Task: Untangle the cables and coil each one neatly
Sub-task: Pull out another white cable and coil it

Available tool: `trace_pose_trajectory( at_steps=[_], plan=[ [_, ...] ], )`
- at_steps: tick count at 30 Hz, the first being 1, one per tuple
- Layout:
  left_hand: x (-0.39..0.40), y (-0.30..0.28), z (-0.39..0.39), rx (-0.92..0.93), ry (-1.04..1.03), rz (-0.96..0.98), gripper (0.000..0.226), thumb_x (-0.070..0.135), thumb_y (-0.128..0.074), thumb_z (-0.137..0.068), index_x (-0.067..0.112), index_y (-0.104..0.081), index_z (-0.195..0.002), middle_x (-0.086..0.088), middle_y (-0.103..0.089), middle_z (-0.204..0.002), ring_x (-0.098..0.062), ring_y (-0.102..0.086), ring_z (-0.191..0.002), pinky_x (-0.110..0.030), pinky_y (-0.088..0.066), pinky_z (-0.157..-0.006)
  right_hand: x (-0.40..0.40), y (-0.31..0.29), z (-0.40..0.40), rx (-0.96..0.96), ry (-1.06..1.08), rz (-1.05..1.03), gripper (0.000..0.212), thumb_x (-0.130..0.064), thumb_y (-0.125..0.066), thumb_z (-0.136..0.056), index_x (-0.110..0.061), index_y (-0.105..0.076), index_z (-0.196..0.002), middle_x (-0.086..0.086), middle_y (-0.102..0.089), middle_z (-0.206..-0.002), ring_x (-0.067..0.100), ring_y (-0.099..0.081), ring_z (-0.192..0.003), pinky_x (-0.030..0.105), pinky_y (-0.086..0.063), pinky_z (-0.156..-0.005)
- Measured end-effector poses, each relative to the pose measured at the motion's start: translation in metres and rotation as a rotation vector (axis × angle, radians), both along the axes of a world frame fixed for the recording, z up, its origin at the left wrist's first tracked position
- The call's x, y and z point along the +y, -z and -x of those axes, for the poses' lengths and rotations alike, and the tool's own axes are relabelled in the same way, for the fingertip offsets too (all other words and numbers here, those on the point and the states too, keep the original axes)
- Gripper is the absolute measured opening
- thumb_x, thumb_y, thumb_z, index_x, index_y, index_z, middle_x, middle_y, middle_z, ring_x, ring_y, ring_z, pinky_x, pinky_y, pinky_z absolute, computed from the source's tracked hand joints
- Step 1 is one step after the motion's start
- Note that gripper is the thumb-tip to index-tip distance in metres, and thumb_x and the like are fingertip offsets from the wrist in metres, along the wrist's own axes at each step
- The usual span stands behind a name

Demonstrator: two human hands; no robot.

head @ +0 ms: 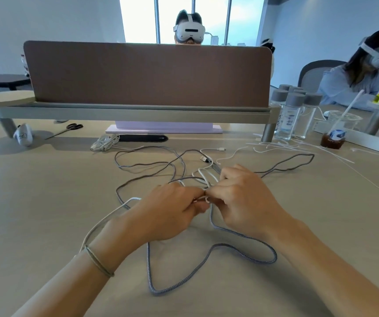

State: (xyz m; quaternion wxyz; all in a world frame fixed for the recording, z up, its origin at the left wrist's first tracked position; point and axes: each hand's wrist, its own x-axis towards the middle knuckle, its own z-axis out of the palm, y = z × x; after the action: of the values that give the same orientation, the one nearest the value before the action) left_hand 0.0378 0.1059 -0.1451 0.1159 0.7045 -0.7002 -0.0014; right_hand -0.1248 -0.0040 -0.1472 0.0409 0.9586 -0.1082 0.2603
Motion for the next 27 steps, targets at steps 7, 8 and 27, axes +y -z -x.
trace_pose_trajectory(
  at_steps=[7,8,27],
  plan=[
    [0.003,0.003,-0.004,0.052,0.12,0.035,0.02,0.026,-0.05,-0.1,0.032,-0.07,-0.097,0.011,-0.06,-0.073,-0.012,-0.045,-0.066,-0.03,-0.033,-0.063,-0.006,0.004,0.003,0.076,-0.047,-0.051,0.05,-0.012,-0.041,-0.082,-0.032,-0.076,-0.113,-0.008,-0.058,-0.085,0.015,-0.043,-0.083,0.027,-0.037,-0.073],
    [0.004,0.004,-0.004,0.048,0.132,0.027,0.02,0.026,-0.052,-0.1,0.031,-0.071,-0.097,0.012,-0.056,-0.069,-0.012,-0.044,-0.064,-0.03,-0.032,-0.062,-0.006,0.005,0.002,0.078,-0.039,-0.023,0.051,-0.015,-0.038,-0.085,-0.03,-0.076,-0.116,-0.007,-0.055,-0.086,0.014,-0.041,-0.083,0.025,-0.032,-0.073],
    [0.012,-0.009,-0.02,0.089,-0.022,-0.134,0.017,0.041,-0.059,-0.093,0.036,-0.075,-0.095,0.015,-0.069,-0.069,-0.005,-0.062,-0.076,-0.03,-0.053,-0.076,-0.022,0.014,0.0,-0.078,0.089,0.14,0.021,-0.005,-0.079,-0.08,-0.021,-0.081,-0.092,0.0,-0.066,-0.096,0.024,-0.055,-0.089,0.035,-0.038,-0.076]
  ],
)
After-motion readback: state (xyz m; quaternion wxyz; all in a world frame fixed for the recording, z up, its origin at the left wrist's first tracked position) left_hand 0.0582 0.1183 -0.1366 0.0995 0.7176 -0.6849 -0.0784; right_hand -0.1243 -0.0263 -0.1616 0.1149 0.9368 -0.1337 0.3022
